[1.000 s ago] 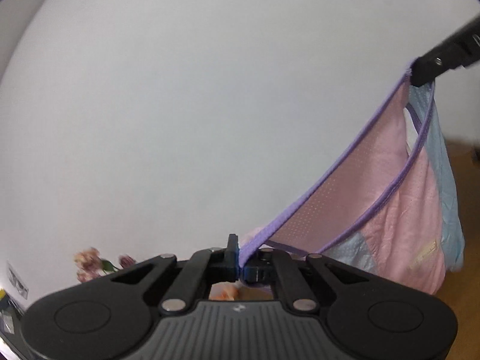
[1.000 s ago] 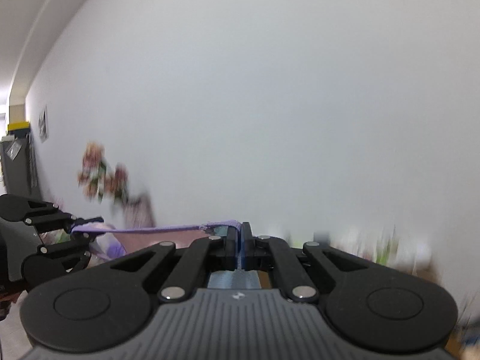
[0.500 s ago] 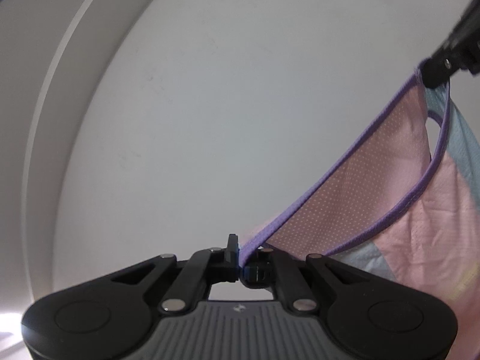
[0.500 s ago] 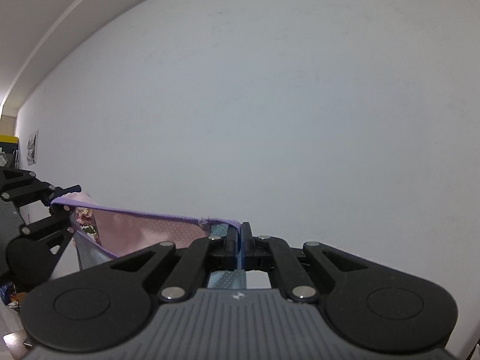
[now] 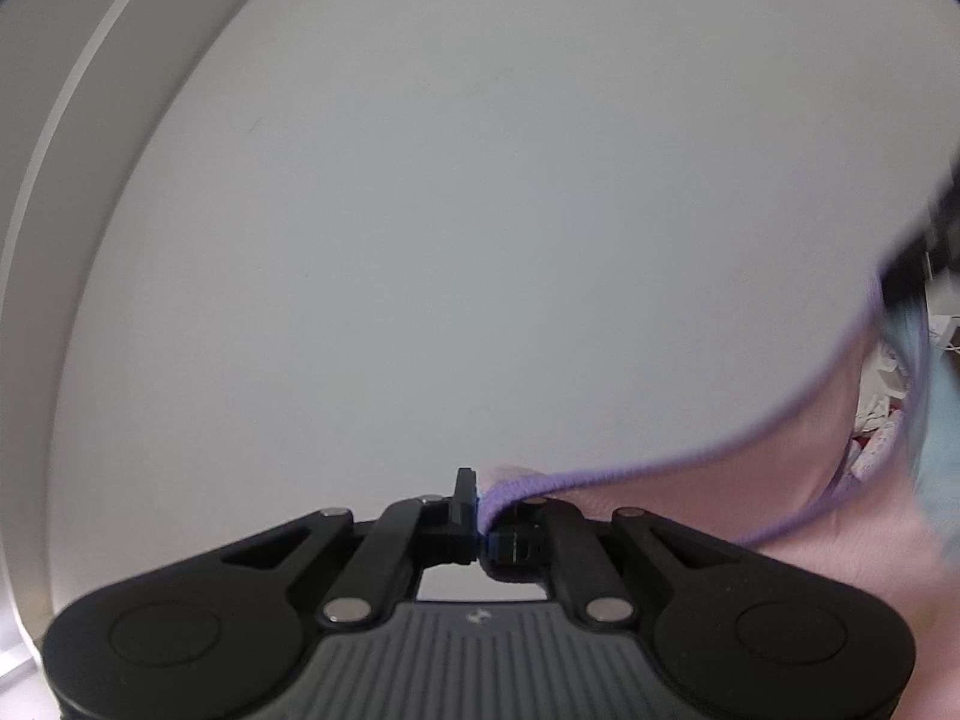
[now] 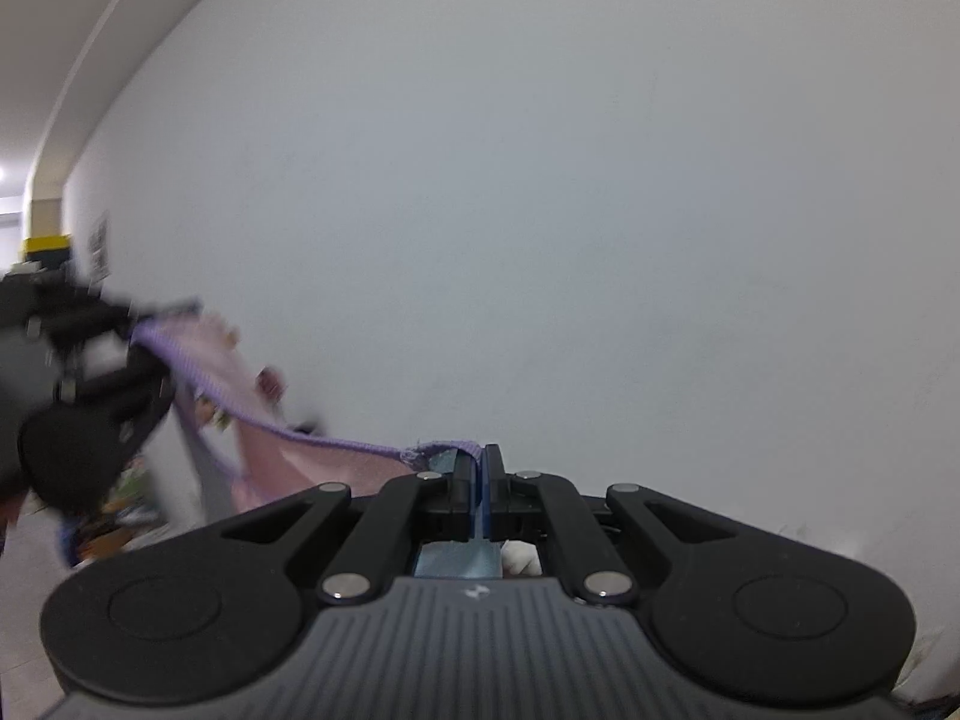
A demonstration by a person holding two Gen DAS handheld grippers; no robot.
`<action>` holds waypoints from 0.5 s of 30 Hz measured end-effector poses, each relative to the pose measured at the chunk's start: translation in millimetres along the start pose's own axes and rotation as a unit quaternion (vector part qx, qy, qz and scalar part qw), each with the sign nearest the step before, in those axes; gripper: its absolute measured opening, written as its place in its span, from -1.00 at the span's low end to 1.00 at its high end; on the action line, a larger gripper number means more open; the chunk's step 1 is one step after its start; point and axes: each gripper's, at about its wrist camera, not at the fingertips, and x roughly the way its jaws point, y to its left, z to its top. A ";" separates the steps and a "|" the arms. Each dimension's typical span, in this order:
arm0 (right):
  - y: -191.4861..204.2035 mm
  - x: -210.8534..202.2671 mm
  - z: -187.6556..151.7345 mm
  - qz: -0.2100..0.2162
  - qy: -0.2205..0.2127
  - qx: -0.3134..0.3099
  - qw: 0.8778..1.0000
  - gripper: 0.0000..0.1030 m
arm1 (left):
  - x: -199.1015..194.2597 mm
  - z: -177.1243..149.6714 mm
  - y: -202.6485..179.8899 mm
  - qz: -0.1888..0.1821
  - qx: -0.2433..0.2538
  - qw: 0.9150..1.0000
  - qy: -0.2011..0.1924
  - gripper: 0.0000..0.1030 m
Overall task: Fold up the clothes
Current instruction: 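Lift the garment high off the table with both grippers holding the hem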
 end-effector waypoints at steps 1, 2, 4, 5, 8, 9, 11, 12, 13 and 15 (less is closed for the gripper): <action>-3.4 5.8 -8.7 0.013 0.011 0.005 1.000 -0.97 | -1.5 1.4 -3.1 -0.001 0.001 1.000 -0.003 -0.96; -6.9 11.8 -17.7 0.028 0.021 0.012 0.999 -0.97 | -3.0 2.7 -6.2 -0.001 0.002 1.000 -0.006 -0.96; -12.7 23.6 -35.3 0.052 0.040 0.024 0.998 -0.97 | -6.1 5.8 -12.5 -0.003 0.003 1.000 -0.009 -0.96; -14.3 29.2 -43.9 0.064 0.047 0.029 0.996 -0.97 | -7.7 7.6 -15.9 -0.005 0.004 1.000 -0.009 -0.96; -7.5 38.0 -66.5 0.093 0.060 0.032 0.993 -0.96 | -12.3 12.5 -27.9 -0.006 0.018 1.000 -0.012 -0.96; -4.0 37.7 -69.7 0.104 0.066 0.030 0.992 -0.95 | -12.1 12.5 -29.9 -0.007 0.021 1.000 -0.012 -0.96; 3.1 42.8 -74.8 0.127 0.076 0.019 0.989 -0.90 | -12.1 12.4 -33.9 -0.008 0.028 1.000 -0.012 -0.96; 8.8 46.4 -74.6 0.130 0.076 0.005 0.989 -0.83 | -13.8 12.5 -36.2 -0.009 0.031 0.999 -0.012 -0.96; 14.5 50.0 -74.5 0.134 0.077 -0.009 0.988 -0.81 | -15.6 10.6 -36.0 -0.009 0.034 0.999 -0.013 -0.96; 20.1 49.3 -76.5 0.144 0.077 -0.038 0.986 -0.58 | -17.2 6.6 -32.0 -0.011 0.038 0.999 -0.012 -0.96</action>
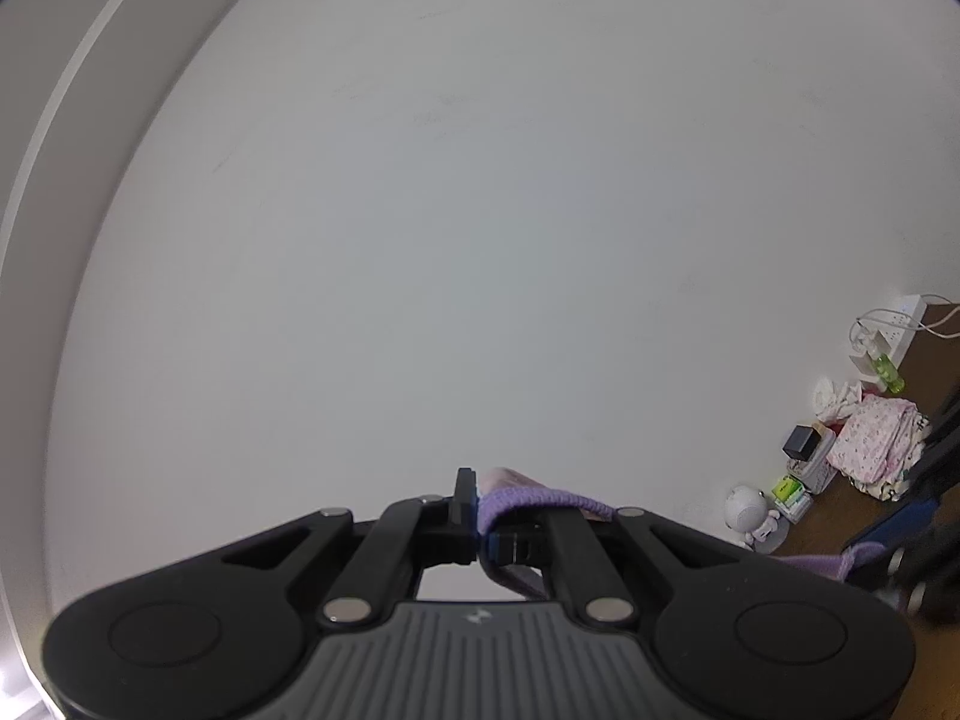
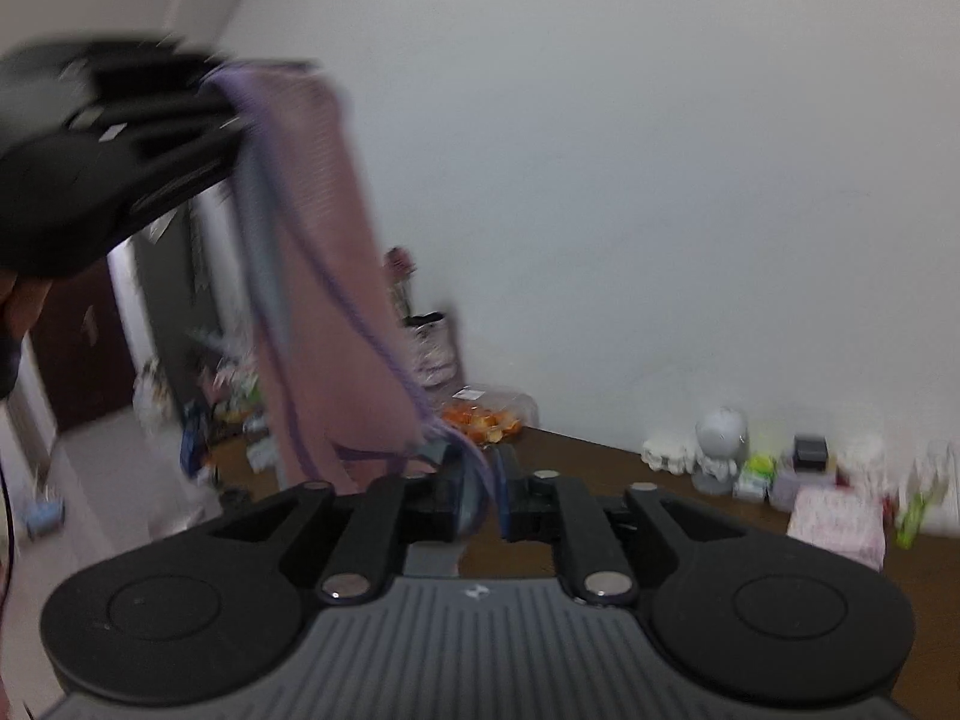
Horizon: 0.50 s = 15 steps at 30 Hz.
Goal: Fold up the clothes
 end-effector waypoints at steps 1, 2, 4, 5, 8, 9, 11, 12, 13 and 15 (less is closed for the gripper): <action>2.2 3.0 0.7 0.000 0.002 -0.010 1.000 -0.52 | 0.1 -1.9 3.2 -0.001 0.001 1.000 0.000 -0.96; 6.0 4.2 0.8 -0.004 0.004 -0.018 1.000 -0.46 | -0.5 -11.0 15.2 -0.002 0.001 1.000 0.001 -0.96; 13.0 8.8 1.6 -0.001 0.021 -0.032 0.999 -0.46 | -0.1 -14.6 17.2 -0.004 0.001 1.000 0.001 -0.96; 13.3 7.8 0.1 -0.001 0.032 -0.036 0.999 -0.47 | 4.5 -16.0 16.8 -0.006 0.001 1.000 0.001 -0.96; 19.7 16.7 -1.4 0.004 0.069 -0.043 0.997 -0.62 | 7.8 -19.5 12.2 -0.012 0.001 1.000 -0.001 -0.96; 20.7 20.0 -2.5 0.010 0.081 -0.041 0.996 -0.69 | 7.0 -21.2 12.1 -0.015 0.000 1.000 -0.002 -0.96; 21.1 24.4 -4.6 0.015 0.089 -0.036 0.995 -0.89 | 5.7 -25.1 12.0 -0.021 -0.002 1.000 -0.003 -0.96; 20.9 26.3 -5.4 0.016 0.091 -0.033 0.995 -0.96 | 5.5 -27.8 12.2 -0.021 -0.003 1.000 0.000 -0.96; 18.4 26.5 -5.1 0.007 0.085 -0.030 0.996 -0.96 | 4.9 -29.7 14.1 -0.020 -0.003 1.000 0.004 -0.96; 13.4 24.9 -3.1 -0.019 0.071 -0.020 0.997 -0.97 | 8.9 -35.8 15.0 -0.014 -0.001 1.000 0.017 -0.96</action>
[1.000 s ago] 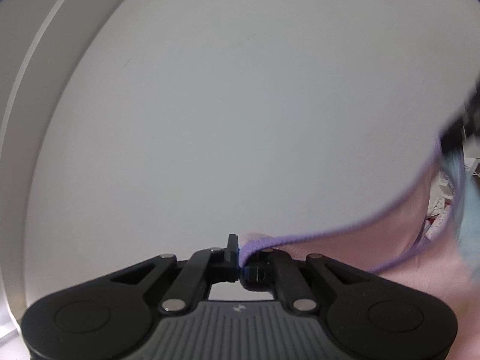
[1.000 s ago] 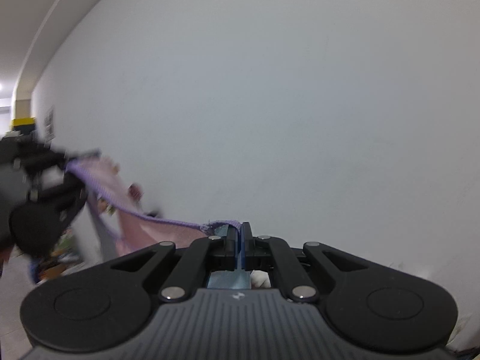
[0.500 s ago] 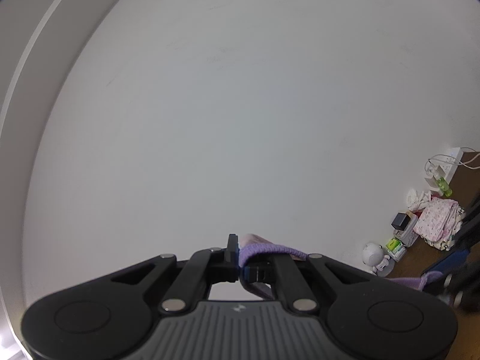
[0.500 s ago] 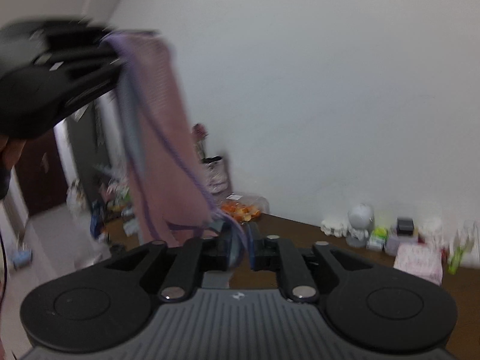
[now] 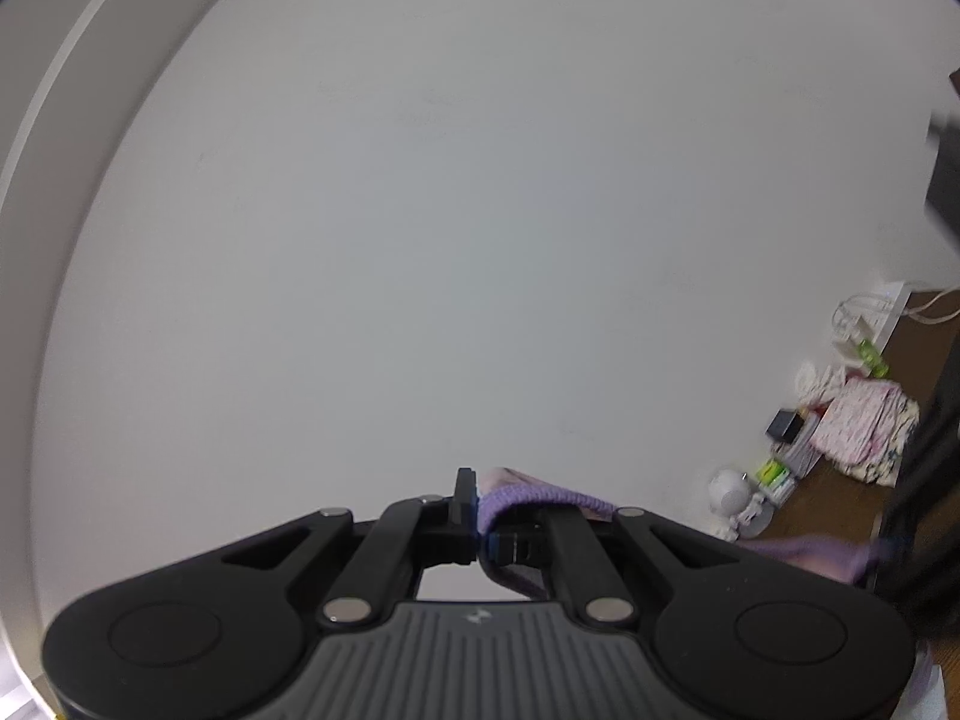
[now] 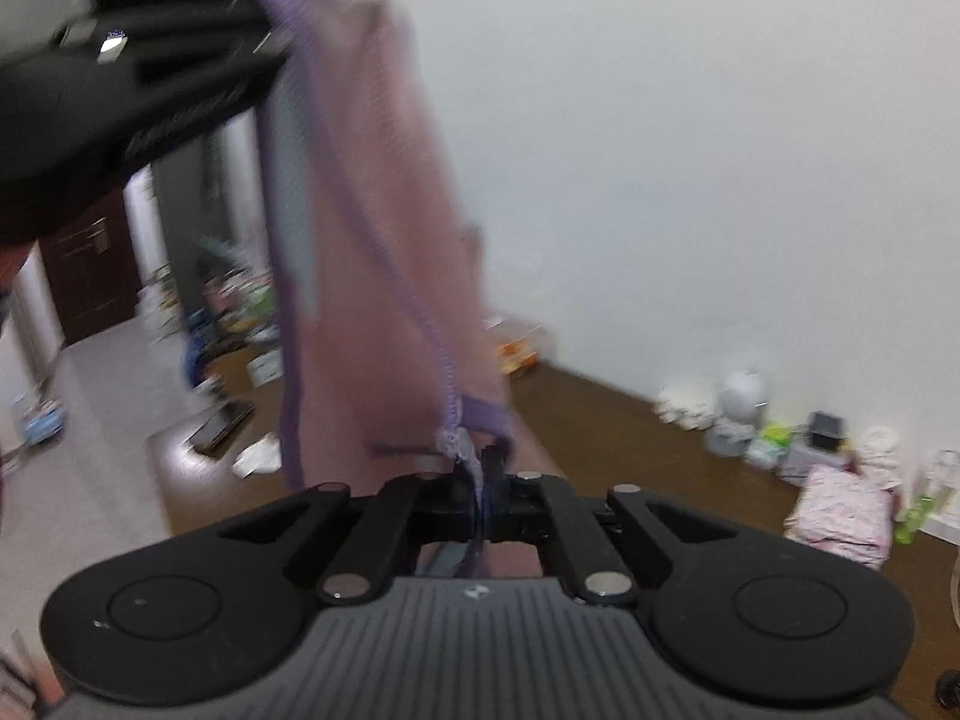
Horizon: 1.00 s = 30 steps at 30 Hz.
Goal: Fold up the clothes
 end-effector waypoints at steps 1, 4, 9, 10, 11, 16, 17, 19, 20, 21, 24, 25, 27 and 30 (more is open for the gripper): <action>-1.8 -4.1 3.3 -0.016 -0.007 0.011 1.000 -0.97 | 3.3 -3.3 0.3 0.003 0.001 1.000 0.008 -0.96; -13.8 -24.3 22.2 -0.089 -0.050 0.047 0.994 -0.97 | 17.5 -12.6 6.0 0.010 0.005 0.999 0.045 -0.95; -16.4 -67.6 64.4 -0.172 -0.130 0.075 0.974 -0.97 | 37.0 -22.5 16.4 -0.039 -0.027 0.995 0.085 -0.92; -13.6 -71.8 70.0 -0.181 -0.139 0.072 0.971 -0.97 | 38.4 -22.9 18.1 -0.049 -0.034 0.994 0.087 -0.92; -10.3 -76.3 75.4 -0.190 -0.147 0.067 0.968 -0.97 | 39.6 -23.1 19.8 -0.059 -0.042 0.993 0.088 -0.91; 10.4 -89.0 87.2 -0.237 -0.166 0.027 0.957 -0.97 | 36.7 -20.1 29.4 -0.071 -0.059 0.992 0.087 -0.82; 9.4 -85.8 87.7 -0.244 -0.163 0.019 0.956 -0.97 | 35.3 -19.3 31.5 -0.072 -0.061 0.992 0.089 -0.79; 9.7 -85.3 87.0 -0.252 -0.159 0.012 0.954 -0.97 | 32.3 -18.8 34.2 -0.070 -0.059 0.992 0.090 -0.63; 9.2 -85.9 86.7 -0.255 -0.158 0.013 0.954 -0.97 | 30.7 -19.0 35.1 -0.070 -0.059 0.992 0.091 -0.59; 8.7 -86.4 86.5 -0.257 -0.157 0.013 0.953 -0.97 | 29.3 -19.4 35.9 -0.072 -0.060 0.991 0.092 -0.54; 7.4 -87.9 85.6 -0.265 -0.155 0.013 0.952 -0.97 | 26.5 -20.7 34.3 -0.076 -0.055 0.991 0.098 -0.49; 7.6 -87.3 85.2 -0.268 -0.154 0.013 0.951 -0.97 | 26.3 -21.2 33.5 -0.075 -0.053 0.991 0.101 -0.43; 7.8 -85.3 84.0 -0.275 -0.153 0.012 0.949 -0.97 | 27.1 -22.7 32.9 -0.071 -0.053 0.990 0.109 -0.32; 5.6 -79.5 80.9 -0.285 -0.146 0.009 0.947 -0.97 | 27.0 -24.8 33.5 -0.063 -0.051 0.990 0.118 -0.24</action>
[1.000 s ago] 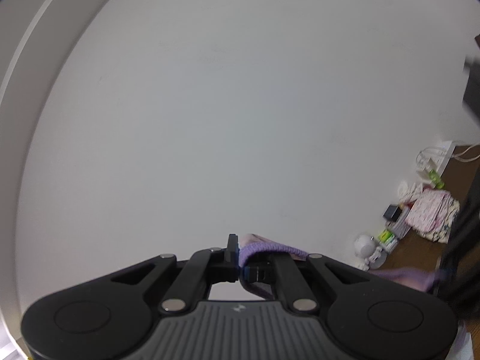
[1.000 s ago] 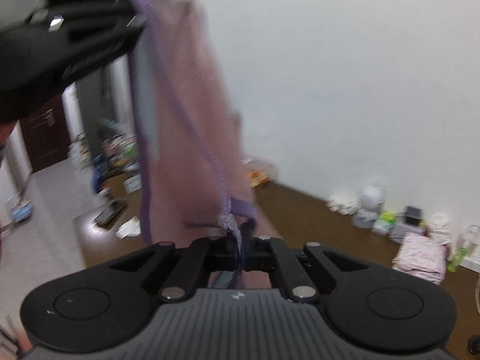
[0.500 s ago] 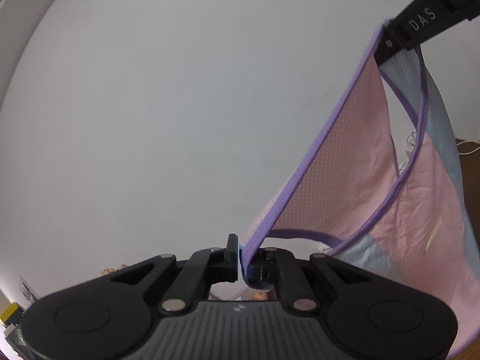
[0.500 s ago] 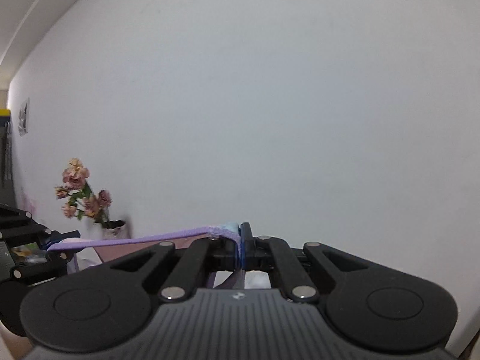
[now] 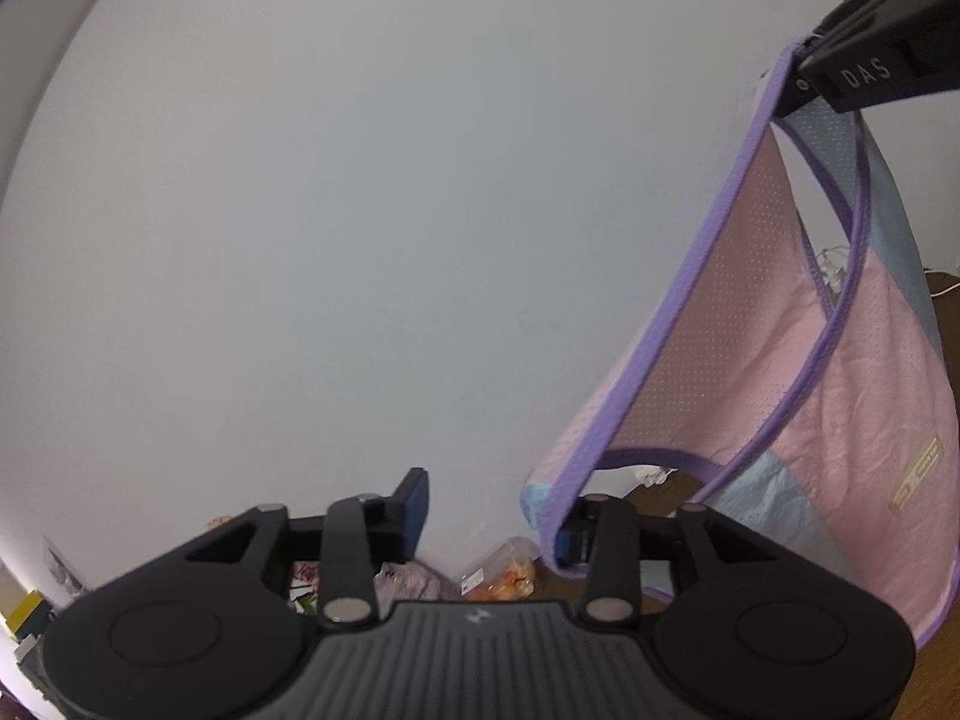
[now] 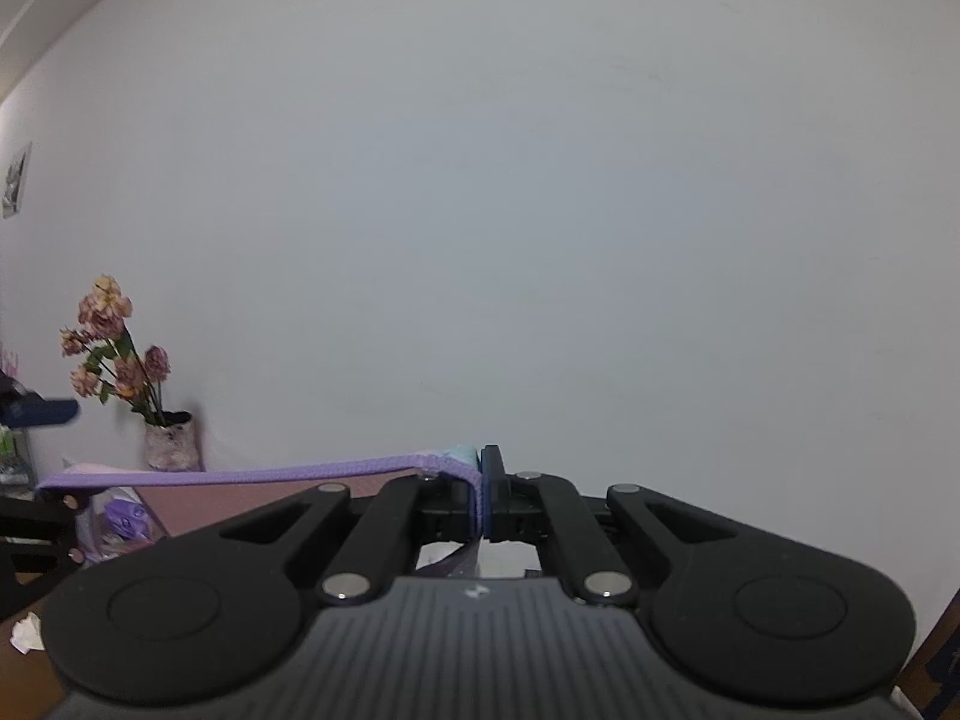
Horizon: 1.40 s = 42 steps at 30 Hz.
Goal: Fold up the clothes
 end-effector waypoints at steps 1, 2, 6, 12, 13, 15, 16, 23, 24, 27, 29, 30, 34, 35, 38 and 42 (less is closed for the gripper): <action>0.2 2.0 -1.6 -0.002 0.002 -0.002 1.000 -0.97 | -0.4 -0.5 0.9 0.002 -0.001 1.000 0.001 -0.24; 0.2 3.4 -2.6 -0.002 0.006 -0.003 1.000 -0.97 | -0.9 -0.9 2.1 0.005 -0.003 1.000 0.002 -0.27; -2.7 0.7 -5.3 0.022 0.028 -0.003 0.999 -0.97 | -4.6 -2.5 7.6 0.012 -0.009 1.000 -0.001 -0.80; 3.6 6.4 5.0 0.043 0.035 -0.003 0.998 -0.97 | -12.5 1.6 16.5 0.055 0.018 0.998 -0.018 -0.90; 5.2 7.7 8.2 0.043 0.032 -0.003 0.999 -0.97 | -11.9 3.8 17.4 0.069 0.025 0.997 -0.022 -0.91; 8.1 11.9 14.9 0.042 0.028 -0.003 0.999 -0.97 | -5.0 8.3 19.7 0.094 0.036 0.995 -0.025 -0.91; 7.6 13.7 17.7 0.042 0.028 -0.003 0.999 -0.97 | 2.4 9.8 21.5 0.102 0.037 0.994 -0.025 -0.91; 20.5 96.8 25.9 0.028 0.041 0.016 0.999 -0.97 | 83.9 8.8 29.4 0.133 0.022 0.991 -0.021 -0.90; 24.2 114.6 26.3 0.025 0.042 0.017 0.999 -0.97 | 102.6 8.9 28.9 0.143 0.019 0.989 -0.018 -0.90; 35.3 167.9 27.9 0.021 0.039 0.029 0.999 -0.97 | 154.1 8.6 29.0 0.180 0.023 0.983 -0.016 -0.90; 43.2 200.0 30.4 0.020 0.030 0.032 0.999 -0.97 | 186.0 10.5 32.6 0.201 0.024 0.979 -0.011 -0.90; 47.4 216.2 33.4 0.017 0.021 0.032 0.999 -0.97 | 200.4 12.5 36.6 0.207 0.019 0.978 -0.013 -0.91; 54.0 262.1 51.4 0.019 -0.008 0.046 0.999 -0.97 | 242.2 17.9 52.7 0.230 0.001 0.973 -0.023 -0.92; 55.1 268.6 55.9 0.018 -0.014 0.045 0.999 -0.97 | 248.8 18.3 54.7 0.238 0.007 0.971 -0.026 -0.92; 58.3 281.7 69.6 0.008 -0.035 0.042 0.998 -0.97 | 256.8 19.3 59.4 0.258 0.028 0.965 -0.036 -0.93; 59.5 279.8 66.8 -0.002 -0.058 0.037 0.998 -0.97 | 242.3 8.7 54.7 0.278 0.039 0.958 -0.061 -0.92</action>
